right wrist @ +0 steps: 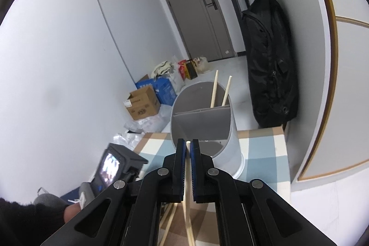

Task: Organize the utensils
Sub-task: 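Close the right gripper on a chopstick while the left gripper grasps another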

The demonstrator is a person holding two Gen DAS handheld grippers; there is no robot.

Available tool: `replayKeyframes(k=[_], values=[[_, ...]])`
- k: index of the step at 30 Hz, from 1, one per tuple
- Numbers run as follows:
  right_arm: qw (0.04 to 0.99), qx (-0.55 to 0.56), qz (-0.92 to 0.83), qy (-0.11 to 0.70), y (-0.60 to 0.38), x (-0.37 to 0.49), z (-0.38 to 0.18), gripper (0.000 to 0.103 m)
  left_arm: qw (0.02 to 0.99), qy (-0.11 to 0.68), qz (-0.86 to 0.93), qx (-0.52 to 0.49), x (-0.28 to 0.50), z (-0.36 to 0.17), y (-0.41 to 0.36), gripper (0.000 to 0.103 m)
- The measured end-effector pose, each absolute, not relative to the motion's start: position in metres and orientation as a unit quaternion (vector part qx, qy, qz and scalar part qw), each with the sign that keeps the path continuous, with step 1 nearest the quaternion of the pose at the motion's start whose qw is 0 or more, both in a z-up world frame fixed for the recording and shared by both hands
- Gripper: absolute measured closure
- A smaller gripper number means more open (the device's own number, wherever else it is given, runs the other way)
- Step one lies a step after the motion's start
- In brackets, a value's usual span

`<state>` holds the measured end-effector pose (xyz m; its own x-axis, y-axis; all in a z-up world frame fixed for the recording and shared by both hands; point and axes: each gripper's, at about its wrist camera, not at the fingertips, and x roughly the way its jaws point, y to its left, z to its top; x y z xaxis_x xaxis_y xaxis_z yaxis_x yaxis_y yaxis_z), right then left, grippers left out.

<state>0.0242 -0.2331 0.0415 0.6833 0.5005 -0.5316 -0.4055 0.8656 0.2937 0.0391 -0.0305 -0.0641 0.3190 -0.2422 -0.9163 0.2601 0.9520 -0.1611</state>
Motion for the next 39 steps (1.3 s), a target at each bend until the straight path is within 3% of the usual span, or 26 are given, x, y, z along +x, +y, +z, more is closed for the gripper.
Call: replayKeyframes(k=[23,39], values=[[0.914,0.091,0.239,0.315,-0.241,0.023,0.041,0.099,0.839,0.508,-0.165,-0.102,0.024,-0.017,0.013,0.101],[0.918,0.082,0.231,0.313,-0.236,0.023,0.038,0.099,0.768,0.570,-0.231,-0.177,0.062,-0.043,0.005,0.101]])
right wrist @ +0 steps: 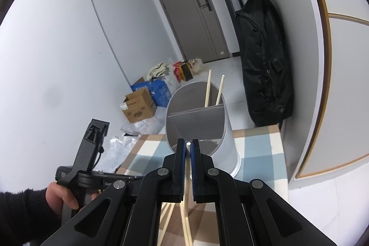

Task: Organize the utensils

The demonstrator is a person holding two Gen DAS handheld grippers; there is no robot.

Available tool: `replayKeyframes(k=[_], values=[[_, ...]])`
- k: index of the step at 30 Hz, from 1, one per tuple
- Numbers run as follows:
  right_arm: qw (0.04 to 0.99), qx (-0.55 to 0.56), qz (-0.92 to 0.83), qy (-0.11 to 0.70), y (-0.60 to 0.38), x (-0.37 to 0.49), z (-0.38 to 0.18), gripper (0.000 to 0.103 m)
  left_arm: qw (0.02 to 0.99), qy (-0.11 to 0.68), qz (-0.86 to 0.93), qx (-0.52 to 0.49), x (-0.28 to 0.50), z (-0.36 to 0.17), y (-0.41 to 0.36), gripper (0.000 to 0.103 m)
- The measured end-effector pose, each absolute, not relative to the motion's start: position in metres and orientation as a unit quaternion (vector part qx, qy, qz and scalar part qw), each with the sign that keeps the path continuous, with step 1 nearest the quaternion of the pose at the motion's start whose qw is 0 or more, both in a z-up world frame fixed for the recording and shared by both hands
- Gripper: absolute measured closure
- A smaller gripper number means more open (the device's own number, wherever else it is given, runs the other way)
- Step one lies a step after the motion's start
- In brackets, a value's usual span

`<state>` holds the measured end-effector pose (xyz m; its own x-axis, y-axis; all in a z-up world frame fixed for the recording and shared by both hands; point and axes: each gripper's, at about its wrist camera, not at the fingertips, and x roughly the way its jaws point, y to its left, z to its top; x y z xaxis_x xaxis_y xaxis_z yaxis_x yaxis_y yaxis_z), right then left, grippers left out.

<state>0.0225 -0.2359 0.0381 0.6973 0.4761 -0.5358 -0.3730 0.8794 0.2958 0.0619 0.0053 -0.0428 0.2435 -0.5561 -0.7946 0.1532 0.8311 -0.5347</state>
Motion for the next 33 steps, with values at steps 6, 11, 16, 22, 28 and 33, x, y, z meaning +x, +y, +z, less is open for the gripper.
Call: replayKeyframes(k=[6,11,16,22,28,33], values=[[0.917,0.084,0.234,0.312,-0.235,0.023,0.038,0.099,0.757,0.569,-0.236,-0.218,0.062,-0.053,0.012,0.101],[0.918,0.087,0.237,0.308,-0.235,0.023,0.040,0.099,0.757,0.571,-0.229,-0.223,0.063,-0.058,0.018,0.101],[0.917,0.088,0.238,0.309,-0.235,0.024,0.040,0.099,0.743,0.595,-0.205,-0.226,0.069,-0.073,0.023,0.090],[0.917,0.087,0.240,0.306,-0.232,0.023,0.041,0.099,0.762,0.589,-0.188,-0.193,0.066,-0.074,0.019,0.090],[0.917,0.094,0.242,0.303,-0.233,0.023,0.041,0.099,0.778,0.579,-0.173,-0.174,0.057,-0.060,0.017,0.090],[0.916,0.103,0.244,0.300,-0.234,0.023,0.043,0.099,0.803,0.568,-0.137,-0.116,0.044,-0.050,0.019,0.070]])
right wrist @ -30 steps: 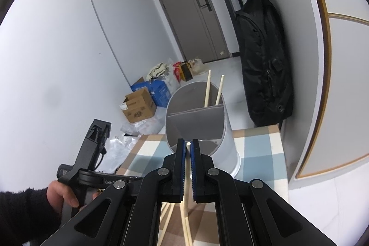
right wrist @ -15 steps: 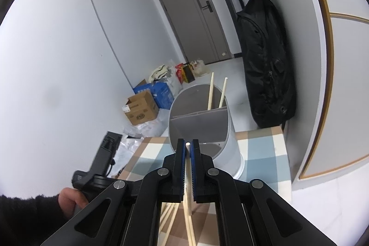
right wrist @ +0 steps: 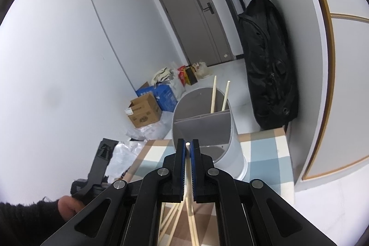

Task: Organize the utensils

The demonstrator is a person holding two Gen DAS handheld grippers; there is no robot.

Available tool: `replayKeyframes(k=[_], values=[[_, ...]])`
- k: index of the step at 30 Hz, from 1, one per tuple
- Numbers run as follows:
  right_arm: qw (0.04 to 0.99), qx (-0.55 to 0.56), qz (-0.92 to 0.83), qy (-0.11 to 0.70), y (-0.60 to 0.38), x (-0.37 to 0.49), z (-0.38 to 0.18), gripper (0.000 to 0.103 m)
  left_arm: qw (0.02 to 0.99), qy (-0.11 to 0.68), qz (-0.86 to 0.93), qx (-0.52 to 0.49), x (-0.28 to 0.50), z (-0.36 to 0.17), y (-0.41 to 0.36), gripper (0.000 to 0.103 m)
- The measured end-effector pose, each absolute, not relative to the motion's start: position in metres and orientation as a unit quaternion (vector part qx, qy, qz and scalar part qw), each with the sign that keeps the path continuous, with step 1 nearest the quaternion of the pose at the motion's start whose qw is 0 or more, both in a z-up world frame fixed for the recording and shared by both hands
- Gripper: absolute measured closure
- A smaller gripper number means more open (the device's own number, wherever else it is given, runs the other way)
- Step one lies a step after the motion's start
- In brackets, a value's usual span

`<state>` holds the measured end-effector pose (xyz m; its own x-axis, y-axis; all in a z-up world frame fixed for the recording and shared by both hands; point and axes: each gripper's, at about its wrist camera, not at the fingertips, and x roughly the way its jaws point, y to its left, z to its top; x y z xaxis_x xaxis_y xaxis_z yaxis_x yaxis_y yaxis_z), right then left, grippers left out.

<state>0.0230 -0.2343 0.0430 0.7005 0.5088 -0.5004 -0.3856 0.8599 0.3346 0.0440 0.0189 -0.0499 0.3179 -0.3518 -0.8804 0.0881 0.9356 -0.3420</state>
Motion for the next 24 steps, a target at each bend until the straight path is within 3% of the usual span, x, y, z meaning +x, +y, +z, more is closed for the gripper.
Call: replayKeyframes(k=[9,19,20,23,24], values=[[0.917,0.110,0.247,0.292,-0.238,0.018,0.047,0.099,0.807,0.582,-0.099,0.010,0.033,-0.071,0.001,0.069],[0.918,0.117,0.249,0.286,-0.242,0.015,0.052,0.099,0.805,0.589,-0.074,0.021,0.056,-0.073,0.005,0.069],[0.918,0.116,0.249,0.285,-0.242,0.014,0.052,0.099,0.806,0.587,-0.071,0.020,0.057,-0.074,0.005,0.073],[0.918,0.114,0.250,0.285,-0.242,0.015,0.053,0.099,0.809,0.582,-0.080,0.009,0.053,-0.073,-0.001,0.101],[0.918,0.115,0.250,0.285,-0.242,0.016,0.052,0.099,0.809,0.582,-0.080,0.000,0.054,-0.073,0.001,0.101]])
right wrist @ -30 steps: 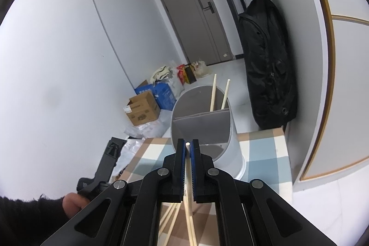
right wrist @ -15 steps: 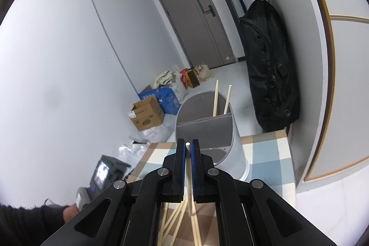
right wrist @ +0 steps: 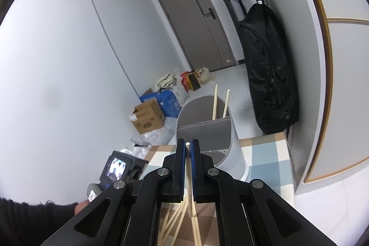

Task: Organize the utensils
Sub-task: 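Lift the chopsticks in both grippers toward the white holder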

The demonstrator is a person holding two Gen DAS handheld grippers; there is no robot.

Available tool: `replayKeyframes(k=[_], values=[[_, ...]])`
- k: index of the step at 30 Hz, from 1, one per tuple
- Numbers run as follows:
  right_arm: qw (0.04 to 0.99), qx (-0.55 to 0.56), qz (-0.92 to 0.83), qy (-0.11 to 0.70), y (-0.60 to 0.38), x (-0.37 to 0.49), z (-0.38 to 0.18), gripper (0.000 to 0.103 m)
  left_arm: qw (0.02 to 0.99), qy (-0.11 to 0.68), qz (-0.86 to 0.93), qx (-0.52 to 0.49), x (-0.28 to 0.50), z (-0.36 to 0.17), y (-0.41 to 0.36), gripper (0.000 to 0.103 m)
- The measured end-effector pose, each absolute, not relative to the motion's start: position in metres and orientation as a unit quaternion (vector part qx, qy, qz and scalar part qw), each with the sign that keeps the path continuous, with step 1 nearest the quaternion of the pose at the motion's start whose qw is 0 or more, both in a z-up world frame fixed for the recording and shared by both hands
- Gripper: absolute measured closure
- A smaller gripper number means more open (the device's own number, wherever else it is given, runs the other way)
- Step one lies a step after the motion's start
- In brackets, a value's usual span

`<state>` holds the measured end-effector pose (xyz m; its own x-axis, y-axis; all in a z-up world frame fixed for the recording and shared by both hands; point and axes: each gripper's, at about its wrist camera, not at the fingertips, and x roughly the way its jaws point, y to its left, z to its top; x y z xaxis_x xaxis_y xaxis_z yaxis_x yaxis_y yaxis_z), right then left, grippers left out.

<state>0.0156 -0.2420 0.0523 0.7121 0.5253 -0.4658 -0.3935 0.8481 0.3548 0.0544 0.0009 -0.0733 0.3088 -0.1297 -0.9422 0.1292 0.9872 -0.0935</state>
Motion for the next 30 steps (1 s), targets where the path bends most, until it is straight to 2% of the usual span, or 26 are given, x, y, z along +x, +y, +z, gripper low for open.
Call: replayKeyframes(k=[8,14,24,30], values=[[0.918,0.113,0.250,0.286,-0.241,0.016,0.052,0.099,0.830,0.550,-0.071,-0.062,0.049,-0.057,0.013,0.103],[0.920,0.102,0.254,0.280,-0.237,0.016,0.059,0.099,0.870,0.476,-0.080,-0.100,0.029,-0.011,0.022,0.103],[0.925,0.073,0.262,0.265,-0.224,0.013,0.096,0.099,0.929,0.331,-0.130,-0.102,0.011,0.080,0.012,0.103],[0.930,0.062,0.258,0.254,-0.221,0.018,0.118,0.099,0.932,0.317,-0.147,-0.099,0.019,0.091,0.010,0.103]])
